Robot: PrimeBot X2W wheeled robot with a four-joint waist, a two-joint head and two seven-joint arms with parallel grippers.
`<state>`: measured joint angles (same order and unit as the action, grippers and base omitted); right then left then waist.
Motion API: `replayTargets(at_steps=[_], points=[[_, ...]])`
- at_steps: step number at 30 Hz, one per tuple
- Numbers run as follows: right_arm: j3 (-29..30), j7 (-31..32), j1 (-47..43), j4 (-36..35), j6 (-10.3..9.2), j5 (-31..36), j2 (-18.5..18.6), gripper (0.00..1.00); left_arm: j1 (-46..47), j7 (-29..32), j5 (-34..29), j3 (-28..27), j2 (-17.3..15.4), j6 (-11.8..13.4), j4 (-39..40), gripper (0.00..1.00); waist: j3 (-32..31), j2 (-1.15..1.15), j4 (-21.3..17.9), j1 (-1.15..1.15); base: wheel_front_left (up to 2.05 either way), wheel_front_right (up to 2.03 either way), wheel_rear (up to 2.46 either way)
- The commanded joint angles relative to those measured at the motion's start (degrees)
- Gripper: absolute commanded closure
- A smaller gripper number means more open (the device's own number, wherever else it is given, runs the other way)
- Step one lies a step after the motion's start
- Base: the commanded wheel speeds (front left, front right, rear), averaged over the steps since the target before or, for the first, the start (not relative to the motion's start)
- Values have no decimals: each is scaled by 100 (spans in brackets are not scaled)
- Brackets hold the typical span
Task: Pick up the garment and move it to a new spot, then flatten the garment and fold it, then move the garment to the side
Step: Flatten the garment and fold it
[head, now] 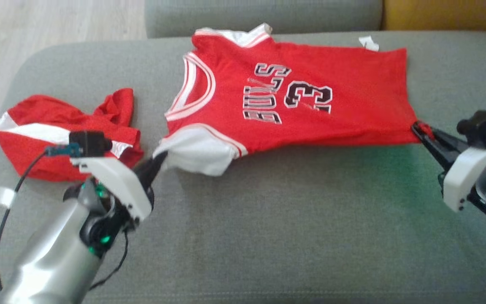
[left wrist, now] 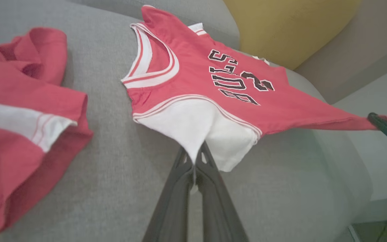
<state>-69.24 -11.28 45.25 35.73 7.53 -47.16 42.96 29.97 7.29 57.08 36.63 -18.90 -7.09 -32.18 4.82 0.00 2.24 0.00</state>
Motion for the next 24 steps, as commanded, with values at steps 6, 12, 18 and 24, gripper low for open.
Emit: replayTargets(at_steps=[6, 12, 18, 24], points=[[-286, 194, -245, -241, -4, -413, 468, 100, -482, 807, 391, -97, -737, 160, 1256, 100, -328, 0, 28, 0, 0, 0, 0], [-375, 533, -562, -425, -4, -775, 686, 100, -1003, 1639, 788, 15, -1215, 356, 2324, 100, -540, 0, 32, 0, 0, 0, 0], [-398, 866, -791, -606, -4, -1079, 843, 100, -1384, 2283, 1124, 81, -1707, 506, 3164, 100, -668, 0, -33, 0, 0, 0, 0], [-406, 1199, -1029, -940, -4, -1365, 1071, 100, -1693, 2735, 1452, 125, -2074, 579, 3766, 100, -810, 0, -84, 0, 0, 0, 0]])
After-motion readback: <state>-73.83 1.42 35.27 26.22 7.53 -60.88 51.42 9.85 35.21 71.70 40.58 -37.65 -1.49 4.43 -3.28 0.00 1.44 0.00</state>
